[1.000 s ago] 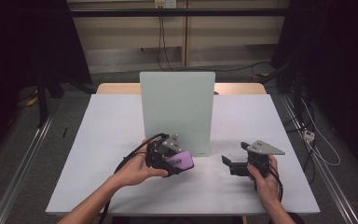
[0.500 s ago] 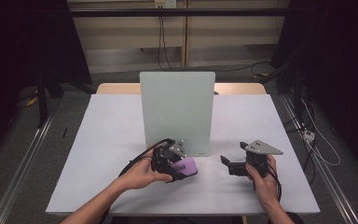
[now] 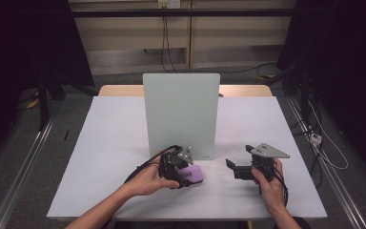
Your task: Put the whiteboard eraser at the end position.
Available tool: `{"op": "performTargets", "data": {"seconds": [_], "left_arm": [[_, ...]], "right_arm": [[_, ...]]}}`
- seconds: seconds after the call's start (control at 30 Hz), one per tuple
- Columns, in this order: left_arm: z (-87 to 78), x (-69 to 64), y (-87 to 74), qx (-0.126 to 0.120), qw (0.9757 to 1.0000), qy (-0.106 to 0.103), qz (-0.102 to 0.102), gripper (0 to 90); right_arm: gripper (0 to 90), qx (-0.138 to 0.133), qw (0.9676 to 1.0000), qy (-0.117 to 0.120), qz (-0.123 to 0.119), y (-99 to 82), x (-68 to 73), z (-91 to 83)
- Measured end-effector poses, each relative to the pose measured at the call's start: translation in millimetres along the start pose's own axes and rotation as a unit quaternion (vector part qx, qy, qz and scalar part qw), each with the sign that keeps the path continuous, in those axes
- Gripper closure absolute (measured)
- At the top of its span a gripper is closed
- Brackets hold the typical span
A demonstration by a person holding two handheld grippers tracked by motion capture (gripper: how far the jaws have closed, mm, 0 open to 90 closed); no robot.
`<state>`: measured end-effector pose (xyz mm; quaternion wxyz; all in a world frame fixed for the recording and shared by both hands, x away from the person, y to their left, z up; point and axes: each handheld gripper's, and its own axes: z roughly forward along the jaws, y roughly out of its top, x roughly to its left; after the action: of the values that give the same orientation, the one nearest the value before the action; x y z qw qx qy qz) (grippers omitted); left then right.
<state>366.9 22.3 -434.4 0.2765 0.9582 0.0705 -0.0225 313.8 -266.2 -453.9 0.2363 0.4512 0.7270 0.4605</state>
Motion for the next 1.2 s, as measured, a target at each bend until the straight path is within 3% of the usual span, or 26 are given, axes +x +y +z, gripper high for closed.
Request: {"op": "performTargets", "data": {"seconds": [0.43,0.53,0.7,1.0,1.07,1.2], "left_arm": [[3.4,2.6,-3.0,-0.007,0.9999,-0.003,-0.013,40.2],[3.1,0.4,-3.2,-0.009,0.9999,0.005,0.0,39.8],[3.6,0.6,-2.7,-0.021,0.9997,0.005,-0.013,33.9],[-8.6,5.8,-4.2,-0.046,0.9985,0.016,-0.026,12.0],[-10.0,7.2,-4.7,-0.061,0.9976,0.008,-0.03,11.0],[-15.8,7.4,-3.8,-0.074,0.9965,0.017,-0.034,7.9]], "right_arm": [[5.2,0.0,1.0,0.001,0.001,-0.1,0.1,0.2],[5.2,0.0,1.0,0.001,0.001,0.0,0.0,0.4],[5.3,0.001,1.0,-0.001,0.002,0.0,-0.2,0.5],[5.2,0.001,1.0,0.0,0.001,-0.1,0.0,0.4],[5.2,0.0,1.0,0.0,0.001,0.0,-0.1,0.6],[5.2,0.0,1.0,0.0,0.001,0.0,-0.1,0.4]]}}
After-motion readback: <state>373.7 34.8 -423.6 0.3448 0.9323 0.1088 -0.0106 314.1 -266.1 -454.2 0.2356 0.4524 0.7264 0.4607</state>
